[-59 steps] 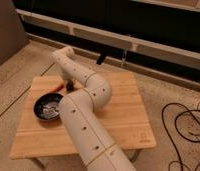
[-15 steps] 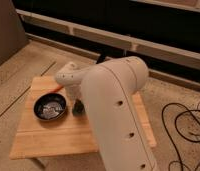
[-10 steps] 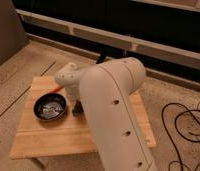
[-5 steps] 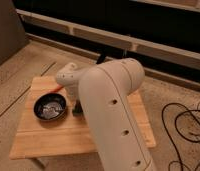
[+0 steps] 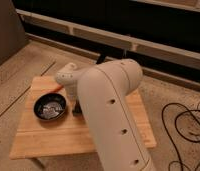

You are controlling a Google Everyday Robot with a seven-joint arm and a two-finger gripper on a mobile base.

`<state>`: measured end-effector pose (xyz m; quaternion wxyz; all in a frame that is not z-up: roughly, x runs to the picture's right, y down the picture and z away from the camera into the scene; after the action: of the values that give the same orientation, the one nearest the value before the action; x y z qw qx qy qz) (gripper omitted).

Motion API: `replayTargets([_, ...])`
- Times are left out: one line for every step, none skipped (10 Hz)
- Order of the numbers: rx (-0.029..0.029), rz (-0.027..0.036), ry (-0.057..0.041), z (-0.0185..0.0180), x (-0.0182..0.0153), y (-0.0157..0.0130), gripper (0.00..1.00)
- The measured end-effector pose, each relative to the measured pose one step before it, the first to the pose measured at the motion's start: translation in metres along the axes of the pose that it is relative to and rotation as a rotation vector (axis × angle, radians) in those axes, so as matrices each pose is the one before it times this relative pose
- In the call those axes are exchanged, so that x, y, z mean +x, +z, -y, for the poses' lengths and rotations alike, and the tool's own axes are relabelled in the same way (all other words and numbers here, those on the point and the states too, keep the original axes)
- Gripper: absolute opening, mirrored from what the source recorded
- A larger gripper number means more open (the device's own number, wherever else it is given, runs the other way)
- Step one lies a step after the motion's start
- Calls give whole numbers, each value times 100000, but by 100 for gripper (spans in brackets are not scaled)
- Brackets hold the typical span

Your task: Place the eraser on the white sponge

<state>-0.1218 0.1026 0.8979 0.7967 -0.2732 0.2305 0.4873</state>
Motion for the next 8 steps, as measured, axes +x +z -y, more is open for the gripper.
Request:
replayTargets([-45, -51, -110, -2, -42, 38, 64])
replayTargets([-25, 76, -130, 1, -66, -29, 64])
replayTargets([101, -94, -189, 18, -5, 45, 64])
replayTargets([57, 2, 86, 10, -42, -16, 64])
replayTargets([79, 58, 17, 51, -10, -11, 64])
replayTargets([-6, -36, -28, -21, 7, 14, 64])
replayTargets([0, -2, 20, 3, -1, 0, 64])
replayTargets([2, 19, 7, 8, -4, -4, 64])
